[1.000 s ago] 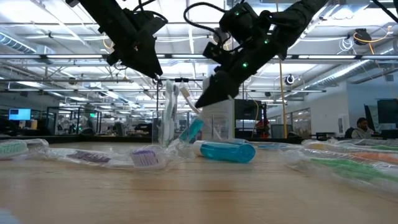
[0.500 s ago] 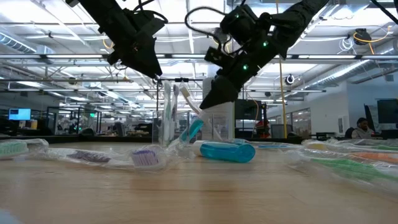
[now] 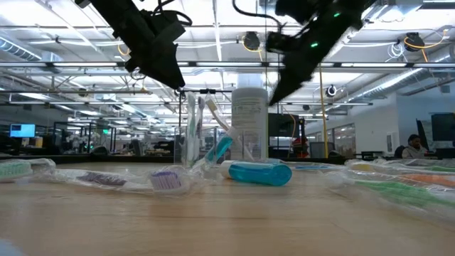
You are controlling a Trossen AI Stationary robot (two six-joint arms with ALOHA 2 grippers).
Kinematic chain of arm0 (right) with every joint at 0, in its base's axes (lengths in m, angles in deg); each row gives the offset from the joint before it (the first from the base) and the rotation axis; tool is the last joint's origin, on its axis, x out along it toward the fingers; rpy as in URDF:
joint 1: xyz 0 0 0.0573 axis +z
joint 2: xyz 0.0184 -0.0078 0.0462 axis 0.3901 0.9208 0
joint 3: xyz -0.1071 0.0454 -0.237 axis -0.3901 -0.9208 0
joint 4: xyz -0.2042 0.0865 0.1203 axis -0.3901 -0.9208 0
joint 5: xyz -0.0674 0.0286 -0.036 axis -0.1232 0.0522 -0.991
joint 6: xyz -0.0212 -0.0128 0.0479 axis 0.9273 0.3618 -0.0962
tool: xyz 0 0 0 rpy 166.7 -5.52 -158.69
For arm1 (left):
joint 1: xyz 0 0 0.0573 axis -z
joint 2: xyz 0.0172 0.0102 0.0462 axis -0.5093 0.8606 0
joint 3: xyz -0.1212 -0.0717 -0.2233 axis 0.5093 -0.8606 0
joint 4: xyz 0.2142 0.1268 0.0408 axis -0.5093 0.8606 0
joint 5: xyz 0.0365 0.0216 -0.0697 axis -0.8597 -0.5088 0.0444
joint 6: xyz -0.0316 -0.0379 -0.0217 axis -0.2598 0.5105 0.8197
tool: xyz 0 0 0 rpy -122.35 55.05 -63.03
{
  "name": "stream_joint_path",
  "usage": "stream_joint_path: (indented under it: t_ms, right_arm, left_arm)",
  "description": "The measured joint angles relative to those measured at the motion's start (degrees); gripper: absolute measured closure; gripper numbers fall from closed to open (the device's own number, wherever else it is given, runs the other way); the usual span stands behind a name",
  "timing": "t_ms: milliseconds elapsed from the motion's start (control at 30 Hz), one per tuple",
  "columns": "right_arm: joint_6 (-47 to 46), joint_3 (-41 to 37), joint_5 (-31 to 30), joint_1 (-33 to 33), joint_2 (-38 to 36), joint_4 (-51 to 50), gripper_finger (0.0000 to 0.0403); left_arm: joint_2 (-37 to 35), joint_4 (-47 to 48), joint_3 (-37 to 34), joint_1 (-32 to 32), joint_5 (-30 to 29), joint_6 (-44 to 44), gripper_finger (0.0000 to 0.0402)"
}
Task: Pick & Place toothbrushing station
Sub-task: Put the orange toothbrush into the transparent organizer
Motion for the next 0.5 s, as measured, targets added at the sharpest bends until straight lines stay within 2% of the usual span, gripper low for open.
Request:
stream_joint_path:
  t_ms: [200, 300, 500]
  right_arm:
    - [-19.0, -4.03, -0.01, 1.93, -6.44, -21.73, 0.0218]
    - [-28.7, -9.08, 0.05, 2.65, -8.87, -24.32, 0.0218]
    - [-44.48, -20.01, -0.13, 2.64, -12.47, -22.5, 0.0218]
  left_arm:
    - [0.0, -0.07, 0.0, -0.2, -0.09, -4.23, 0.0273]
    - [0.0, -1.09, -0.02, -0.88, -0.1, -5.46, 0.0273]
    - [0.0, -8.41, -0.02, -3.15, -0.13, -9.16, 0.0273]
